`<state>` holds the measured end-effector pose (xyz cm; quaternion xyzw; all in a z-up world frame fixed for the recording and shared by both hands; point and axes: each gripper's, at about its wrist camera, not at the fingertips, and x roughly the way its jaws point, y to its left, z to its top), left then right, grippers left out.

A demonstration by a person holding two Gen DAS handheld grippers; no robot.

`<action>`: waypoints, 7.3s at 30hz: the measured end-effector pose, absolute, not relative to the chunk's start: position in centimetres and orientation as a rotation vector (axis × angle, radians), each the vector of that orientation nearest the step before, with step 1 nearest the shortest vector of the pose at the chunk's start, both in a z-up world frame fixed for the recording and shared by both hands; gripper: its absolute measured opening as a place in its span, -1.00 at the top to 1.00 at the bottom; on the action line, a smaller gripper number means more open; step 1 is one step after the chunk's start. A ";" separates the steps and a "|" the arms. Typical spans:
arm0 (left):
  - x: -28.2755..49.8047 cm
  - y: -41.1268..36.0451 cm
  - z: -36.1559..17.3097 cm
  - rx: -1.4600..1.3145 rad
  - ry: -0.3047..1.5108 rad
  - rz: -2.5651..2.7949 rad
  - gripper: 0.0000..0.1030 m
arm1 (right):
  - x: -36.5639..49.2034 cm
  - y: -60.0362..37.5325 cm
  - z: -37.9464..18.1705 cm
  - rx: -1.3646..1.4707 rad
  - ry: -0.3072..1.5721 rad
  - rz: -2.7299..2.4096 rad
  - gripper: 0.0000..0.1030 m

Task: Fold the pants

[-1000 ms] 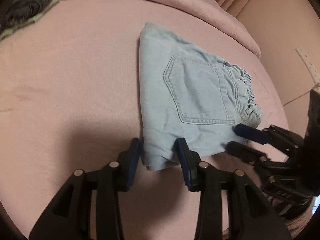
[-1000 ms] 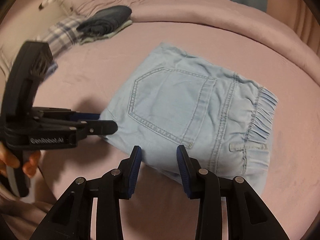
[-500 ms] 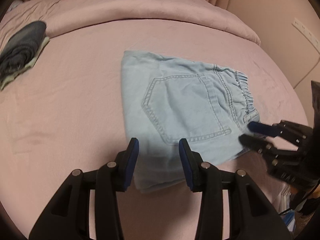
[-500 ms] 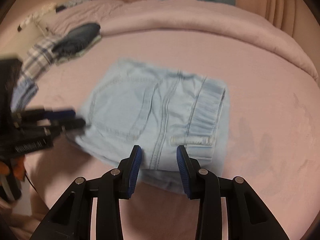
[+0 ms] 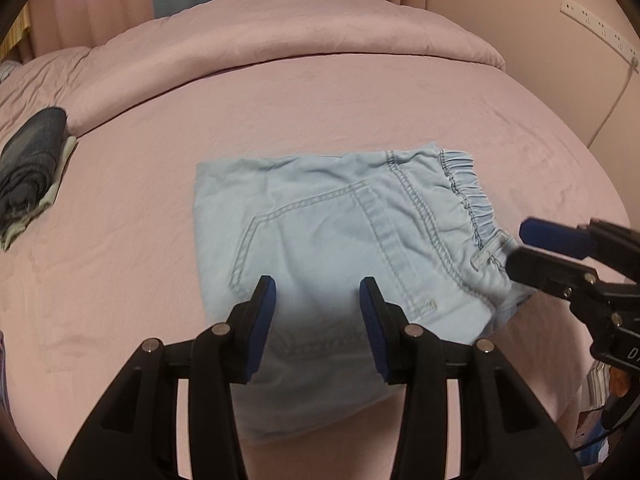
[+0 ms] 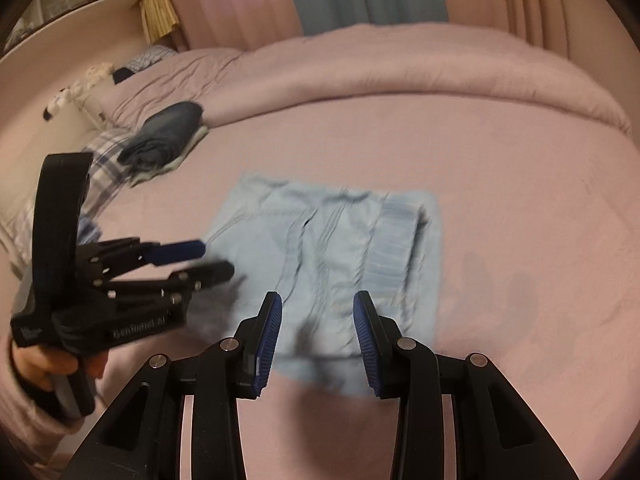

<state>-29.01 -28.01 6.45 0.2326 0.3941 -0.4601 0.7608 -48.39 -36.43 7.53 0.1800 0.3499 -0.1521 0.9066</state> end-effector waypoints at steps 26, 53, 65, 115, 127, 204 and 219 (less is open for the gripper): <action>-29.8 -29.1 4.5 0.594 0.866 -0.975 0.02 | -47.7 -38.0 4.8 0.446 0.800 -0.366 0.25; -30.4 -25.3 5.3 0.540 0.852 -0.928 -0.10 | -48.6 -36.4 4.9 0.434 0.801 -0.376 0.09; -29.0 -23.1 6.3 0.452 0.869 -0.887 -0.19 | -49.0 -36.7 5.9 0.503 0.757 -0.351 -0.04; -21.7 -23.1 3.0 0.049 1.227 -0.985 -0.56 | -47.3 -44.9 0.3 1.013 0.701 -0.233 -0.50; -23.4 -26.2 2.9 0.155 1.193 -1.038 -0.60 | -45.3 -44.6 0.4 0.945 0.727 -0.198 -0.56; -13.9 -24.4 8.2 0.197 0.982 -0.868 0.66 | -29.8 -37.7 7.5 0.566 0.677 -0.145 0.16; -13.0 -25.5 4.9 0.342 1.012 -0.777 0.10 | -30.3 -40.1 4.9 0.549 0.800 -0.284 -0.15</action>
